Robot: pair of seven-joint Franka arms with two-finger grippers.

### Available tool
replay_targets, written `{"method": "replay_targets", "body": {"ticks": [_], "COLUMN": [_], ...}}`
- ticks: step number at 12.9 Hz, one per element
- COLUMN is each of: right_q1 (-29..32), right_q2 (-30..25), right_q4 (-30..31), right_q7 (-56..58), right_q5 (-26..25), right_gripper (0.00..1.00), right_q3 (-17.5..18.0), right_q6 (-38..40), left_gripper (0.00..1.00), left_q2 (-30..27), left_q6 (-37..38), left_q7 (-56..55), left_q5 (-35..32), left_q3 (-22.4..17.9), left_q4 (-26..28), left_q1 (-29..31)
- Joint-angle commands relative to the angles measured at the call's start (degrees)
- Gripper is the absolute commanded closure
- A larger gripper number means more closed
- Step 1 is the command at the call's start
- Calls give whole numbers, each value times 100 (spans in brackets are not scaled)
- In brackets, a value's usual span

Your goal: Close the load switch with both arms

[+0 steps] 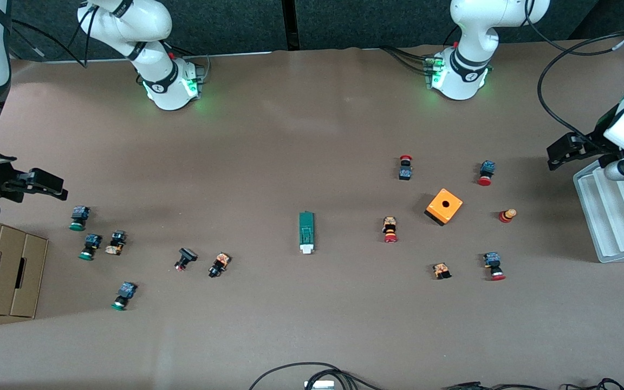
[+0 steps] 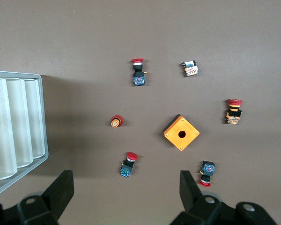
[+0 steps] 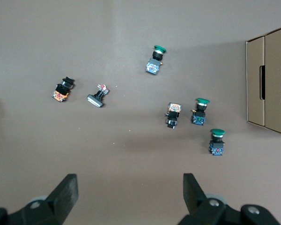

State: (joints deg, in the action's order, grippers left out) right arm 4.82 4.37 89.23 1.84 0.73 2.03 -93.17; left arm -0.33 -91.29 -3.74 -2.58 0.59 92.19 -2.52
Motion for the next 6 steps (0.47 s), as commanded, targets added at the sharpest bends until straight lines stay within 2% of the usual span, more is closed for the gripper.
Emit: {"method": "replay_targets", "body": {"ticks": [1, 6], "right_q1": [11, -33], "right_q2": [-436, -366], "right_q4": [550, 420], "right_q7": [45, 27], "right_q5": [24, 15], "right_gripper": [0, 0], "right_q3": [8, 8], "right_q6": [-342, -272], "left_gripper": [0, 0], "left_q2": [68, 68], "left_q6": [156, 156], "left_q7": [-57, -40], "left_q5": [-67, -67], "left_q3": [-7, 2], "left_q4": [-175, -175], "left_q1": [-29, -29]}}
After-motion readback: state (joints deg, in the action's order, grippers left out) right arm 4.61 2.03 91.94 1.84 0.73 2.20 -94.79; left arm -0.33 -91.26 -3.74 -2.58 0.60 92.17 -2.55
